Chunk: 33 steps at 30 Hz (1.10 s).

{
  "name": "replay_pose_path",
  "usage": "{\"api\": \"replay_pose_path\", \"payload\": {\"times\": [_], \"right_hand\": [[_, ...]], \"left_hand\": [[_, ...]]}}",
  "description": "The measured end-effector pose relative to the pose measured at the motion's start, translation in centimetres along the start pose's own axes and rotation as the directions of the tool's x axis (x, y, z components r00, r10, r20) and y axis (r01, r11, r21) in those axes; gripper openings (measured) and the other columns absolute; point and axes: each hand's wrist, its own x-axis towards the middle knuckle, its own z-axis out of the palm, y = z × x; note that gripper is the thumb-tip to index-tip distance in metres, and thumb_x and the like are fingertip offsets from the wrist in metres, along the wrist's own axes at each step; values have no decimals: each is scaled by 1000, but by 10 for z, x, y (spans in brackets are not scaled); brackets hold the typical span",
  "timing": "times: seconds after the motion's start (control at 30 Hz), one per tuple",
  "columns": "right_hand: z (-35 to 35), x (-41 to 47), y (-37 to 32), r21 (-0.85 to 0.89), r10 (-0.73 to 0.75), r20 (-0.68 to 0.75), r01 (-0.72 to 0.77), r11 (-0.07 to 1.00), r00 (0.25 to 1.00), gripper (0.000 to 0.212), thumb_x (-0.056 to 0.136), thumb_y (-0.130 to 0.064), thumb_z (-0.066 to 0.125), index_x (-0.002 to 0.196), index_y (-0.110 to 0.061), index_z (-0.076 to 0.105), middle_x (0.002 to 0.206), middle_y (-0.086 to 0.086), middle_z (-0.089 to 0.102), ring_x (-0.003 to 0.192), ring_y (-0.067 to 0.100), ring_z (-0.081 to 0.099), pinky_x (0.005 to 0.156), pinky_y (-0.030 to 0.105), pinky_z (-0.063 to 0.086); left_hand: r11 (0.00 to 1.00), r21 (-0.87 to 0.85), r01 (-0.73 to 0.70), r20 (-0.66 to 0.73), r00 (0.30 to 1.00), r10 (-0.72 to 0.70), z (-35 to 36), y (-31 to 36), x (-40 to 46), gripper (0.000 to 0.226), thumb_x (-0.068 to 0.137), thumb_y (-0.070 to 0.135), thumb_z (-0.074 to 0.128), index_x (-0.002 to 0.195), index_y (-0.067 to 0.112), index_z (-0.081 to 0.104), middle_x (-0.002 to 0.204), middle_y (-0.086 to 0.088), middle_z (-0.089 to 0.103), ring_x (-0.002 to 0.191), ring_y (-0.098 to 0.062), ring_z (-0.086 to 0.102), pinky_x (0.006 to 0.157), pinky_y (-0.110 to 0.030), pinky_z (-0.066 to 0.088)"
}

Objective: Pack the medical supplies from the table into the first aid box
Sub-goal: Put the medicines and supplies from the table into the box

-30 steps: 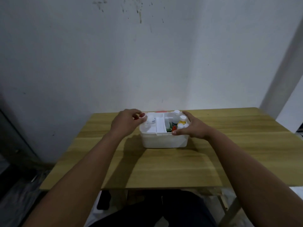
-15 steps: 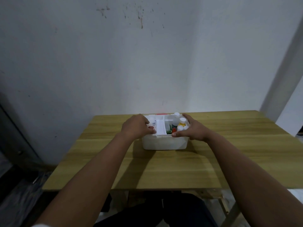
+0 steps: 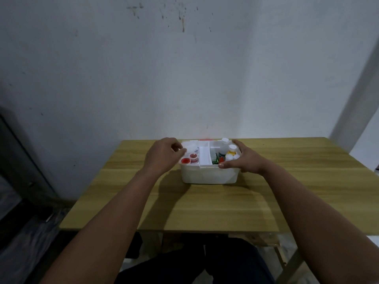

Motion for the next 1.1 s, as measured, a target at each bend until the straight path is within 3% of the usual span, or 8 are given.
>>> {"api": "replay_pose_path", "payload": {"times": [0.17,0.27,0.33,0.47,0.57,0.77,0.93,1.1], "right_hand": [[1,0,-1,0,16,-25,-16,1000,1000,95,72,-25,93,149,-29,38,115,-17,59,94,0,60,53,13,49],[1,0,-1,-5,35,-29,-35,999,999,100,71,-30,93,152,-30,35,116,-16,58,93,0,58,57,20,49],[1,-1,-2,-13,34,-33,-35,999,999,100,72,-28,92,153,-28,34,116,-15,58,92,-1,57,58,18,47],[2,-3,-5,-6,35,-33,-36,999,999,99,73,-26,91,153,-28,34,118,-11,58,90,-1,56,58,18,46],[3,-5,-6,-4,30,-33,-30,1000,999,96,74,-24,91,152,-25,35,112,-15,57,89,-2,56,60,17,45],[2,-7,-4,-13,22,-33,-23,1000,999,96,72,-25,92,149,-25,36,114,-17,58,92,-1,57,61,17,45],[0,-5,0,-32,25,-21,-25,999,999,108,61,-38,97,150,-27,36,121,-16,60,102,3,60,70,22,51],[-3,0,8,-68,49,-7,-50,996,999,130,47,-54,98,154,-26,30,132,-13,58,115,10,61,94,35,55]], "left_hand": [[894,331,302,72,937,-343,-30,-60,-30,37,84,52,68,110,25,71,110,1,68,104,-24,67,84,-37,54],[789,476,388,246,803,-543,-47,-88,-41,51,73,66,70,89,17,70,94,-1,69,92,-26,69,83,-40,58],[762,515,392,312,743,-593,-47,-98,-45,47,69,59,72,75,13,75,81,-5,73,78,-25,71,77,-38,60],[815,436,382,242,822,-515,-35,-91,-43,40,84,46,66,76,8,72,78,-5,73,77,-26,72,78,-37,60],[897,288,336,145,910,-387,-33,-56,-27,36,82,38,78,107,17,62,98,-4,63,96,-29,68,82,-38,56],[981,24,194,79,977,-196,-14,26,12,37,83,32,82,105,18,56,89,4,60,82,-19,64,60,-31,43],[988,138,64,181,980,-89,23,72,35,29,85,30,77,103,14,62,95,-3,66,86,-23,64,74,-36,56],[943,332,-5,256,963,-85,50,80,48,30,82,27,77,76,18,49,93,-9,68,79,-27,61,63,-31,45]]}}
